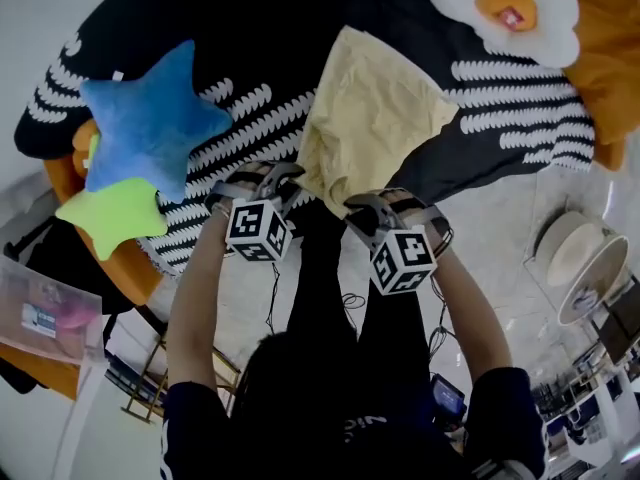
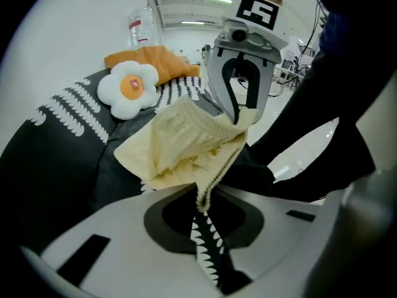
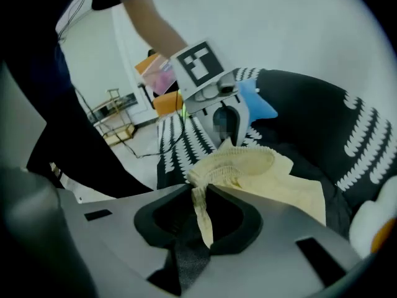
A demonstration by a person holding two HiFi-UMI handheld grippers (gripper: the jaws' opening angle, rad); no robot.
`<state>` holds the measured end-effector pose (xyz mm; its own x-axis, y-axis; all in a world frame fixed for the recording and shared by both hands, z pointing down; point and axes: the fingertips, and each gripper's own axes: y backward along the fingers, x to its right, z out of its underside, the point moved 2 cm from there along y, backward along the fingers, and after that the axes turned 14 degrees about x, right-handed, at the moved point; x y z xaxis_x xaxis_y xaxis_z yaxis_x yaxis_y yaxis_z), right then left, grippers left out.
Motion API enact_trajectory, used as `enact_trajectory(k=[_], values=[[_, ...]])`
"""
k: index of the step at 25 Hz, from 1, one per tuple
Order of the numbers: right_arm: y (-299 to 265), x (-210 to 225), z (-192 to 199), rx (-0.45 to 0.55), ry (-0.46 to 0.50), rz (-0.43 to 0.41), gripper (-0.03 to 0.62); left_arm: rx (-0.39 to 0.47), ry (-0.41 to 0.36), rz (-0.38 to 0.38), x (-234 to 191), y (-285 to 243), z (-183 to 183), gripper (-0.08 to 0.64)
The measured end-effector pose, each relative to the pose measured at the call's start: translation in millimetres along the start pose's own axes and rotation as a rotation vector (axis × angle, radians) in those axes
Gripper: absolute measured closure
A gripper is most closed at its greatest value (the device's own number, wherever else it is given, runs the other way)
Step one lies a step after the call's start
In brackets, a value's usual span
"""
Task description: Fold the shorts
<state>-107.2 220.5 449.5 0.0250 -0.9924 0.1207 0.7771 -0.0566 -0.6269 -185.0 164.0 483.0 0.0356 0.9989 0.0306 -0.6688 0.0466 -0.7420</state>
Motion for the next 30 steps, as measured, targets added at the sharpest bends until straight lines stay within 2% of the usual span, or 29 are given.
enact_trajectory(k=[2, 4, 6, 8, 10, 12, 14, 15, 17, 21, 23, 24, 25, 26, 27, 30], values=[[-15.2, -23.0, 13.4, -0.048, 0.052, -0.011, 0.508, -0.017, 0.013, 0.006, 20.7, -3.6, 11.1, 0.522], [-26.6, -40.2, 27.4, -0.083, 0.069, -0.017, 0.494, -0.030, 0.033, -0.020, 34.9, -8.8, 21.6, 0.522], [-34.9, -55.2, 36.3, -0.107, 0.060, -0.034, 0.393, -0.028, 0.068, -0.077, 38.7, -12.3, 32.2, 0.522], [-42.7, -64.2, 38.9, -0.107, 0.027, -0.021, 0.393, -0.017, 0.128, -0.122, 37.3, -12.8, 43.9, 0.520], [-50.2, -62.5, 37.6, -0.083, -0.011, 0.055, 0.371, -0.004, 0.186, -0.139, 36.8, -13.3, 53.9, 0.520], [-60.5, -56.7, 36.7, -0.069, -0.015, 0.148, 0.336, 0.003, 0.211, -0.138, 37.9, -15.0, 58.8, 0.520], [-78.5, -54.8, 39.6, -0.098, 0.033, 0.194, 0.296, 0.009, 0.212, -0.124, 38.6, -16.2, 58.9, 0.520], [-88.8, -53.5, 42.4, -0.123, 0.059, 0.210, 0.255, 0.014, 0.212, -0.113, 38.2, -16.4, 57.6, 0.520], [-108.1, -47.9, 47.2, -0.160, 0.077, 0.251, 0.235, 0.033, 0.238, -0.093, 35.7, -15.4, 53.6, 0.520], [-133.9, -29.0, 48.6, -0.199, 0.061, 0.366, 0.247, 0.088, 0.373, -0.042, 30.4, -6.1, 43.0, 0.520], [-129.8, -12.9, 42.3, -0.198, 0.071, 0.452, 0.382, 0.103, 0.382, -0.033, 26.9, -2.7, 38.1, 0.520], [-125.2, -6.3, 39.0, -0.190, 0.074, 0.486, 0.397, 0.111, 0.383, -0.035, 24.2, -1.5, 36.6, 0.520], [-120.1, -2.1, 36.1, -0.177, 0.076, 0.509, 0.447, 0.117, 0.390, -0.039, 21.3, -0.4, 36.3, 0.520], [-114.8, -0.1, 33.6, -0.159, 0.075, 0.521, 0.493, 0.119, 0.400, -0.045, 18.1, 0.7, 37.2, 0.520], [-109.5, -0.3, 31.6, -0.138, 0.070, 0.519, 0.510, 0.116, 0.405, -0.052, 15.0, 1.9, 39.2, 0.520], [-90.2, -7.9, 25.8, -0.054, -0.007, 0.437, 0.526, 0.085, 0.359, -0.063, 6.3, 6.2, 44.4, 0.520]])
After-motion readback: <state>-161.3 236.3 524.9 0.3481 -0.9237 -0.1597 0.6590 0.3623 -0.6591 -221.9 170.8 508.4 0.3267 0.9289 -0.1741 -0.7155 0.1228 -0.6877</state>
